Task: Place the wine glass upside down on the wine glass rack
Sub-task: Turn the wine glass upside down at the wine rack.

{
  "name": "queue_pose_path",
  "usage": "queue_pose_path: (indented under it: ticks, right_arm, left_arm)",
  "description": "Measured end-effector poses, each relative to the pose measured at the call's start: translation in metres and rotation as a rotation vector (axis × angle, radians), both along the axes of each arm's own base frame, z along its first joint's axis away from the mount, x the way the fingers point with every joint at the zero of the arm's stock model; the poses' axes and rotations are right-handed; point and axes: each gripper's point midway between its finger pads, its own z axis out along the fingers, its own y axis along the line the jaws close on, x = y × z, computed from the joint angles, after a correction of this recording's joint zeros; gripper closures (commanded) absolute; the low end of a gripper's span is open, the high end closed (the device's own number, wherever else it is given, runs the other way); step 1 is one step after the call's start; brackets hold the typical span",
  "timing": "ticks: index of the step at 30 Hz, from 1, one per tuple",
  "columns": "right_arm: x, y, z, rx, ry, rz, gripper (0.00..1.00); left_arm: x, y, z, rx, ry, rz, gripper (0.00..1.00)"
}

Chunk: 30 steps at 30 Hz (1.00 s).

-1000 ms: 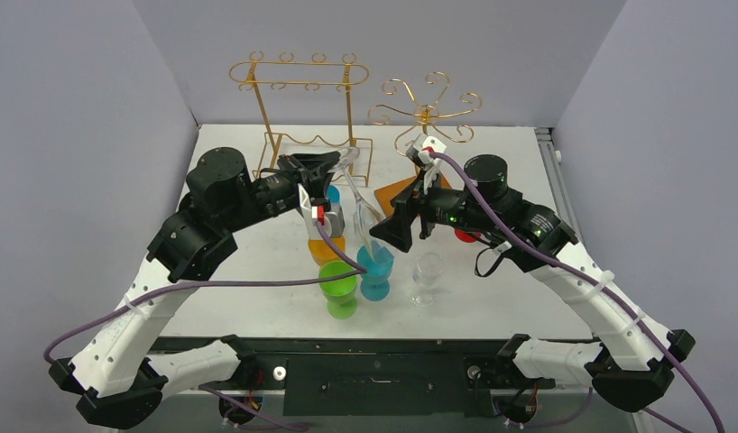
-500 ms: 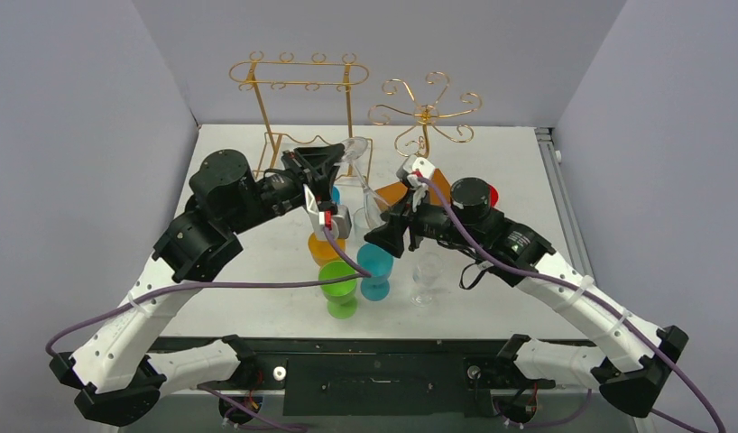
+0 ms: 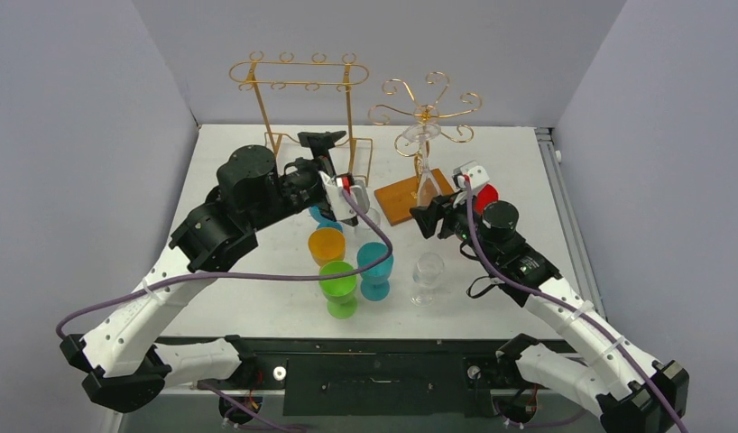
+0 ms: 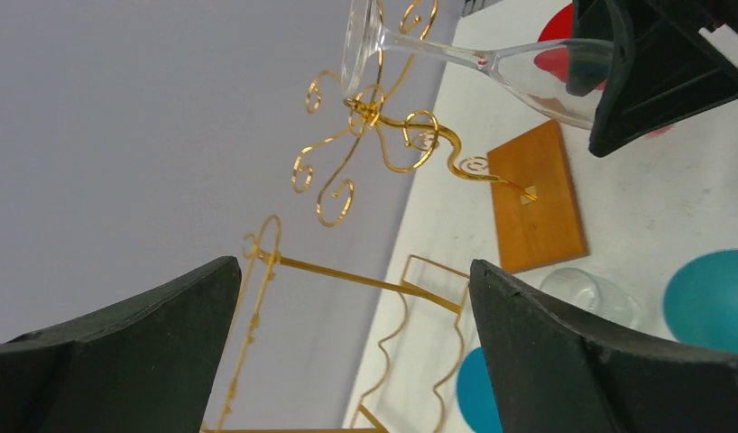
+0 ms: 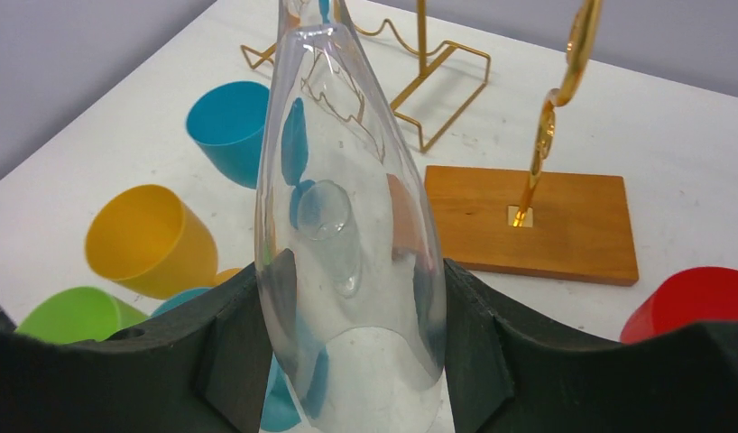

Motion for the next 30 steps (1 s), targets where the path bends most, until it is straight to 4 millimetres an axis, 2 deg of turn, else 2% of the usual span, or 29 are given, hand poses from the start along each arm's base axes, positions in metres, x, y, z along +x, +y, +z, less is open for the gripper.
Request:
queue_pose_path:
  ticks: [4,8,10,12,16,21,30]
  right_arm:
    - [0.013,-0.014,-0.01,-0.008,-0.018,-0.078,0.82]
    - [0.027,-0.028,-0.012,0.004,-0.054,-0.15,0.82]
    - [0.034,-0.03,-0.011,0.006,-0.065,-0.172,0.82]
    - [0.042,-0.031,-0.013,0.005,-0.069,-0.189,0.82]
    - [0.057,-0.026,-0.032,-0.02,-0.043,-0.198,0.82]
    - [0.071,-0.02,-0.055,-0.051,-0.009,-0.205,0.82]
    - [0.091,-0.015,-0.072,-0.068,-0.017,-0.228,0.82]
  left_arm:
    - [0.006,-0.001,-0.019,-0.046,0.168,0.059,0.03]
    - [0.015,0.004,-0.04,-0.116,0.348,0.131,0.0]
    - [0.025,0.009,-0.048,-0.164,0.429,0.178,0.0]
    - [0.038,0.013,-0.054,-0.209,0.501,0.226,0.05]
    - [0.056,0.019,-0.067,-0.271,0.601,0.301,0.07]
    - [0.056,0.016,-0.07,-0.299,0.649,0.306,0.07]
    - [0.055,0.015,-0.07,-0.32,0.673,0.311,0.08]
